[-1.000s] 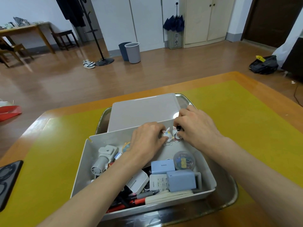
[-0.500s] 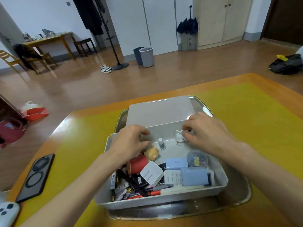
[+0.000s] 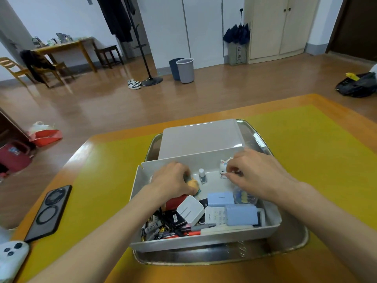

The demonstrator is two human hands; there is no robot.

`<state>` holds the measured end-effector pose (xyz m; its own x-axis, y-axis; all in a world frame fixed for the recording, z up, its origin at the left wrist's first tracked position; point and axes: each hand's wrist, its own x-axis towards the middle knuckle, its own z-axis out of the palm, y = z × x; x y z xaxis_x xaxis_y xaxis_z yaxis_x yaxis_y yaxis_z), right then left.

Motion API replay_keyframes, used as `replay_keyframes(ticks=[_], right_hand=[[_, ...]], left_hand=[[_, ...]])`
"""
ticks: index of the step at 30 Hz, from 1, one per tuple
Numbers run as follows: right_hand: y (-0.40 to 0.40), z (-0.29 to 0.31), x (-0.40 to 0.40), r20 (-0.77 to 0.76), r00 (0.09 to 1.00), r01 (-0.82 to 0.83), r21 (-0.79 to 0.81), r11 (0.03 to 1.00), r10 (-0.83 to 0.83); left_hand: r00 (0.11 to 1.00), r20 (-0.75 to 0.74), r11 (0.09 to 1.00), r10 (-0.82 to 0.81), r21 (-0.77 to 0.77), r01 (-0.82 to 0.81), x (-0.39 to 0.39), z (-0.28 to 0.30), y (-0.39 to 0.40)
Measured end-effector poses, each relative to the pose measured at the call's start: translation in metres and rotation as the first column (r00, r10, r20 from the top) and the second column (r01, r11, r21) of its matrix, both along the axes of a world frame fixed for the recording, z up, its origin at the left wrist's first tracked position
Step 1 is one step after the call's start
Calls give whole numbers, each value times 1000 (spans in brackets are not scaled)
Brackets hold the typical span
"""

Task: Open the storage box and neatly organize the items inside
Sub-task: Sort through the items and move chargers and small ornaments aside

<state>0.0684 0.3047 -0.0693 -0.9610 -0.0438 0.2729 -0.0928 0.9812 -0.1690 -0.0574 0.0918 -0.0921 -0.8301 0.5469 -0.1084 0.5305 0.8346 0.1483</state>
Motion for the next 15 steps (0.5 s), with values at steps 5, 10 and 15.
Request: replay_keyframes(ticks=[5,10,15], right_hand=[[2,0,-2,-3,1000,9,1,1000,-9],[2,1,-4,9,1000,21,-11,1000,-21],[-1,2,-8,14,1000,20,-83,996,-19]], left_hand=[[1000,6,996,-26,-82,27,1,-2,2],[1000,-3,1000,-9,20,9,1,-2,-1],[997,64,975,42,215,-54,3,14,-19]])
